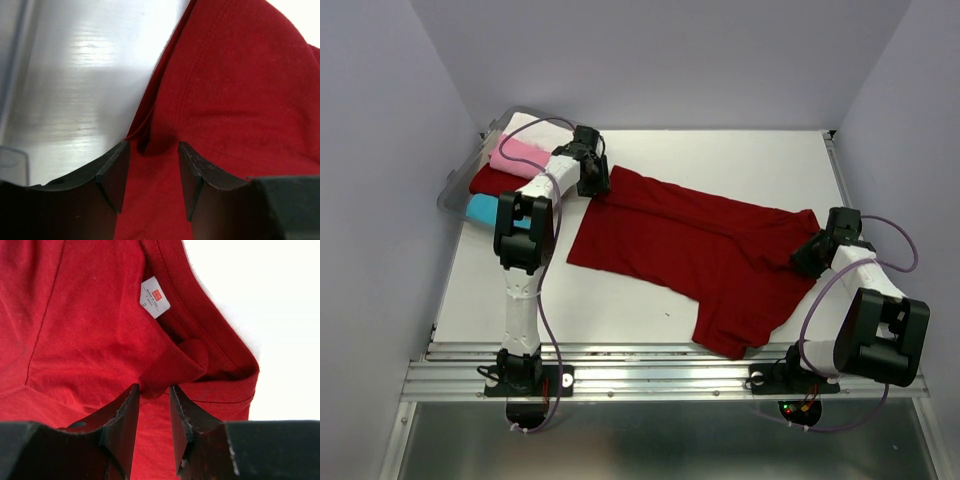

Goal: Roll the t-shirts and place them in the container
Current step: Fold the T-shirt at the center of the board.

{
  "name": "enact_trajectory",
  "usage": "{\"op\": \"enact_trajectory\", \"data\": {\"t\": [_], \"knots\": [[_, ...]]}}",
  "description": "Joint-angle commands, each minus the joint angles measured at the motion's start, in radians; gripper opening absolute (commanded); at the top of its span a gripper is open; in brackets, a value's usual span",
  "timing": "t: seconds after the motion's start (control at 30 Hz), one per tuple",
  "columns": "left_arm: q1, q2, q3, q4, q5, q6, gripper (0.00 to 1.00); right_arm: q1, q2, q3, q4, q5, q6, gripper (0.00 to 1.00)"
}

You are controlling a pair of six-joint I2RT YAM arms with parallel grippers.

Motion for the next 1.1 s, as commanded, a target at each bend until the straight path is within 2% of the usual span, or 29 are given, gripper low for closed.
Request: {"op": "enact_trajectory", "data": {"t": [0.0,0.2,0.57,0.7,0.8,0.87,1.07], "knots": [[-0.010,-0.011,0.036,-0.007,-0.009,0.015,0.53,-0.008,0.001,-0.002,0.035,0.009,-0.003,0.36],[-0.016,0.001,0.042,-0.004,0.001,0.012,0.44,-0.008,0.001,-0.011,0.035,0.012,-0.005,0.36],[-0.029,-0.008,0.047,0.009,-0.032,0.009,0.43,-0.008,-0.008,-0.026,0.037,0.007,-0.010,0.36],[-0.035,-0.008,0.050,0.009,-0.037,0.009,0.44,-0.008,-0.011,-0.032,0.035,0.009,-0.008,0.36],[-0.038,-0.014,0.053,0.011,-0.046,0.007,0.52,-0.008,-0.015,-0.034,0.034,0.012,-0.010,0.36],[-0.038,-0.018,0.048,0.019,-0.051,0.009,0.53,-0.008,-0.015,-0.035,0.034,0.010,-0.011,0.36],[-0.047,-0.034,0.041,0.028,-0.055,0.007,0.52,-0.008,-0.009,-0.035,0.037,0.007,-0.011,0.36]]}}
